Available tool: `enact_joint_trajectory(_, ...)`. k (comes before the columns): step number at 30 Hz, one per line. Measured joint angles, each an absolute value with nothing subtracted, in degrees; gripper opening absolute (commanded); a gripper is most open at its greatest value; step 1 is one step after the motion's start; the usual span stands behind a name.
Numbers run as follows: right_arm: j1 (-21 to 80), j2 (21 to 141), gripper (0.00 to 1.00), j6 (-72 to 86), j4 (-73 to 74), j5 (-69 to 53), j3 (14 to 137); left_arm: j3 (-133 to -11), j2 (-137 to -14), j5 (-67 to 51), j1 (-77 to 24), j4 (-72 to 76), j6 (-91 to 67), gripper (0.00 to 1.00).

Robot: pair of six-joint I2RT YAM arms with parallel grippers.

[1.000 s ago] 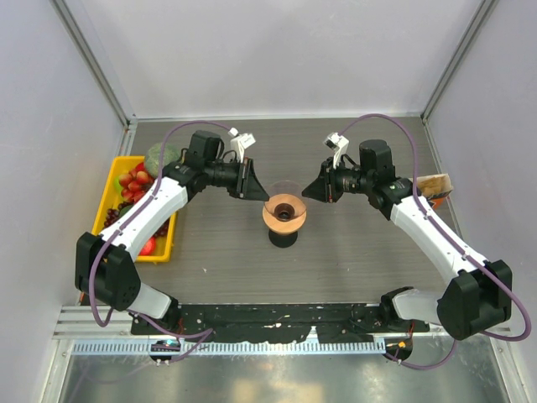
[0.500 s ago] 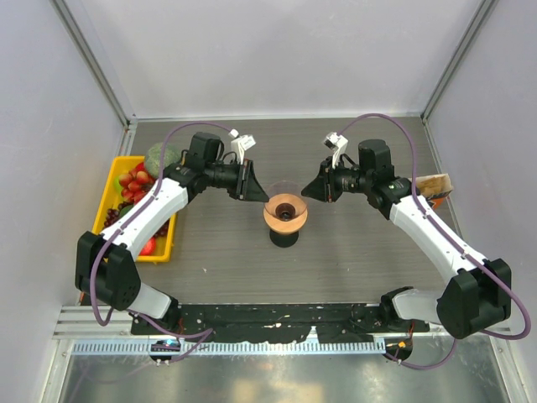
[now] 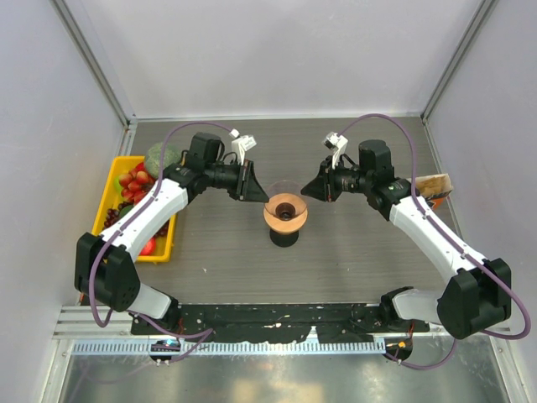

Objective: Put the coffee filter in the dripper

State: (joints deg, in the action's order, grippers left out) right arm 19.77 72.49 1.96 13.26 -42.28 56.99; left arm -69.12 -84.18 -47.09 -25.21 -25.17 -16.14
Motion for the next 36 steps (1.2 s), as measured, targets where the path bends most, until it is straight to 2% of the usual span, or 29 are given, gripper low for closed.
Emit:
enact_joint_trajectory(3,19.8,72.5,0.08,1.8,13.1,-42.3,57.0,-69.2,-84.1,-46.7,-25.4,-25.4,-15.9,0.19)
enact_joint_trajectory(9,19.9,72.4,0.13,1.5,14.6,-42.0,57.8,-69.6,-84.1,-46.6,-25.5,-26.0,-15.5,0.23)
enact_joint_trajectory(19,20.3,72.4,0.34,0.2,17.9,-40.3,59.5,-71.4,-84.1,-45.1,-26.7,-29.1,-13.8,0.37)
enact_joint_trajectory(24,20.3,72.4,0.51,-0.2,19.7,-39.5,60.1,-72.4,-84.2,-44.9,-27.2,-32.1,-12.8,0.52)
enact_joint_trajectory(29,20.3,72.4,0.68,-0.4,22.2,-39.0,60.9,-73.4,-84.5,-44.5,-27.4,-34.7,-12.7,0.59)
enact_joint_trajectory(32,20.3,72.4,0.75,-0.6,23.2,-39.0,61.6,-74.6,-84.5,-44.2,-27.4,-35.3,-12.7,0.68)
enact_joint_trajectory(33,20.3,72.4,0.80,-0.6,23.4,-39.0,62.0,-75.2,-84.5,-44.1,-27.3,-35.5,-12.8,0.69)
enact_joint_trajectory(34,20.3,72.4,0.84,-0.8,24.0,-39.0,62.6,-75.8,-84.5,-44.1,-27.2,-35.5,-12.8,0.81)
enact_joint_trajectory(35,20.3,72.4,0.89,-1.1,24.4,-39.0,63.3,-76.3,-84.5,-44.0,-27.2,-35.5,-12.9,0.83)
enact_joint_trajectory(36,20.3,72.2,0.93,-1.5,24.9,-38.9,64.1,-76.8,-84.4,-44.0,-26.8,-35.5,-12.9,0.91)
